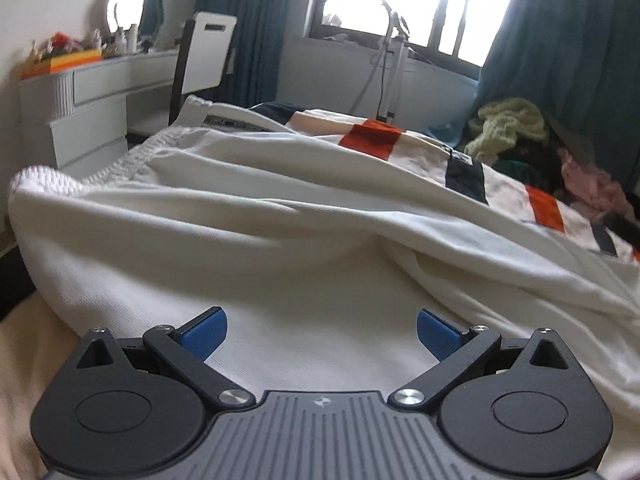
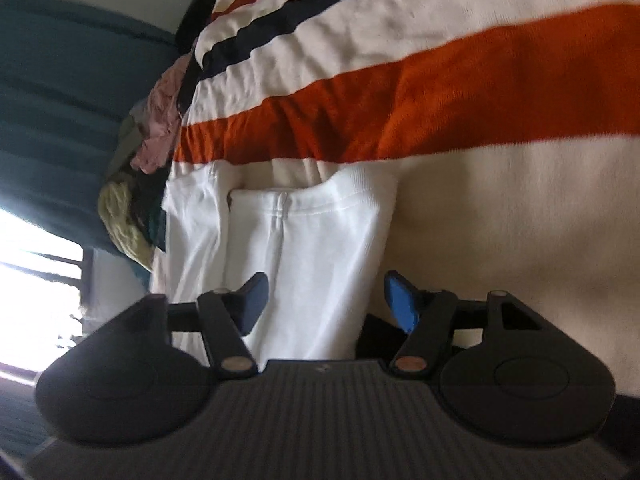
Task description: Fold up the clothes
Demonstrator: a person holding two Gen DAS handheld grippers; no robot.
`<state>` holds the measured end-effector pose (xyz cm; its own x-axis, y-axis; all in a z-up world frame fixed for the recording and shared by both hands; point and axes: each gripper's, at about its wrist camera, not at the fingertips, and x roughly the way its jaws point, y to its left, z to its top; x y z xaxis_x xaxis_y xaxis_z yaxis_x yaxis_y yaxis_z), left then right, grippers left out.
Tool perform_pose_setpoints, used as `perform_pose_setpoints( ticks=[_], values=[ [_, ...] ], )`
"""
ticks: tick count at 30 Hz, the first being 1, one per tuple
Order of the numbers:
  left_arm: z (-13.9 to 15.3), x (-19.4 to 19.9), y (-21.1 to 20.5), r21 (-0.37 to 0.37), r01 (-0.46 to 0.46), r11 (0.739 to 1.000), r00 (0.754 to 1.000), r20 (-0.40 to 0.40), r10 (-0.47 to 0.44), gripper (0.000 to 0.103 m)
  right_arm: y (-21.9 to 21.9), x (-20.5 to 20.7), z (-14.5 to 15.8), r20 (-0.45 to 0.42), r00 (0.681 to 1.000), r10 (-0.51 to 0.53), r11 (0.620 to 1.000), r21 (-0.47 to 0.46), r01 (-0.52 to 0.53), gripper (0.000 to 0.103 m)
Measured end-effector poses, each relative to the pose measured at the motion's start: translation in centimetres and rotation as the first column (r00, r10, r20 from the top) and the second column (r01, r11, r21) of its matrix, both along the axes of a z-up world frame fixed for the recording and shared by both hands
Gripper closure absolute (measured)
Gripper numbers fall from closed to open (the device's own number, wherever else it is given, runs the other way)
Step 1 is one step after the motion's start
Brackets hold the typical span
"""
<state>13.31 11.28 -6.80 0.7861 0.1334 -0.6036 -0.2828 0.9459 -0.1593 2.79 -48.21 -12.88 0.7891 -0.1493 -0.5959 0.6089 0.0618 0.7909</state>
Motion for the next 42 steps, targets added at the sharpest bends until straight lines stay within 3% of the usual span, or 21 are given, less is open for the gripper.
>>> perform_pose_setpoints(
  ticks=[3,5,6,8,13,17,19,26,34,37,40,42],
  values=[
    [-0.2,0.2,0.7,-0.051,-0.021,0.999,1.0,-0.014,0.02,0.001,-0.2,-0.1,-1.2,0.005,0.999,-0.054,0.997,0.053,0.053,0.048],
    [-0.6,0.4,1.1,-0.077,-0.04,0.996,0.999,-0.029,0.038,0.001,-0.1,0.2,-2.0,0.007,0.997,-0.076,0.994,0.085,0.075,0.059],
    [-0.8,0.5,1.3,-0.087,-0.05,0.995,0.998,-0.037,0.047,0.001,-0.1,0.6,-2.2,0.005,0.998,-0.07,0.994,0.085,0.069,0.071],
    [-1.1,0.6,1.7,-0.107,-0.067,0.992,0.997,-0.05,0.062,0.001,0.0,1.4,-2.5,-0.002,0.999,-0.053,0.996,0.076,0.053,0.078],
    [-1.1,0.4,2.2,-0.134,-0.085,0.987,0.996,-0.044,0.08,0.001,-0.1,3.0,-1.9,-0.03,0.999,-0.019,1.0,-0.022,0.018,0.087],
    [-0.2,-0.2,3.1,-0.15,-0.1,0.984,0.995,-0.023,0.098,0.001,-0.3,2.9,-2.4,-0.047,0.999,-0.026,1.0,-0.017,0.025,0.096],
    [0.6,-0.9,4.5,-0.168,-0.153,0.974,0.988,0.0,0.155,0.001,-0.3,2.9,-2.0,-0.04,0.999,-0.016,0.999,-0.042,0.014,0.098],
    [3.9,-3.3,11.9,-0.338,-0.343,0.877,0.931,0.001,0.364,0.001,-0.3,2.6,0.5,0.04,0.998,-0.039,0.988,-0.147,0.045,0.098],
    [5.0,-5.2,18.5,-0.465,-0.412,0.784,0.899,-0.067,0.433,0.001,-2.0,1.9,0.6,0.095,0.989,-0.114,0.983,-0.135,0.126,0.098],
    [4.5,-6.1,20.3,-0.486,-0.442,0.754,0.883,-0.088,0.461,0.001,-2.8,1.2,0.9,0.101,0.981,-0.163,0.969,-0.173,0.179,0.098],
    [2.9,-7.9,21.9,-0.566,-0.439,0.698,0.878,-0.104,0.467,0.001,-3.6,0.7,0.6,0.101,0.976,-0.191,0.961,-0.183,0.207,0.098],
    [1.6,-8.5,22.8,-0.646,-0.429,0.632,0.879,-0.138,0.456,0.001,-4.1,0.5,0.1,0.092,0.976,-0.199,0.964,-0.161,0.212,0.098]
  ],
)
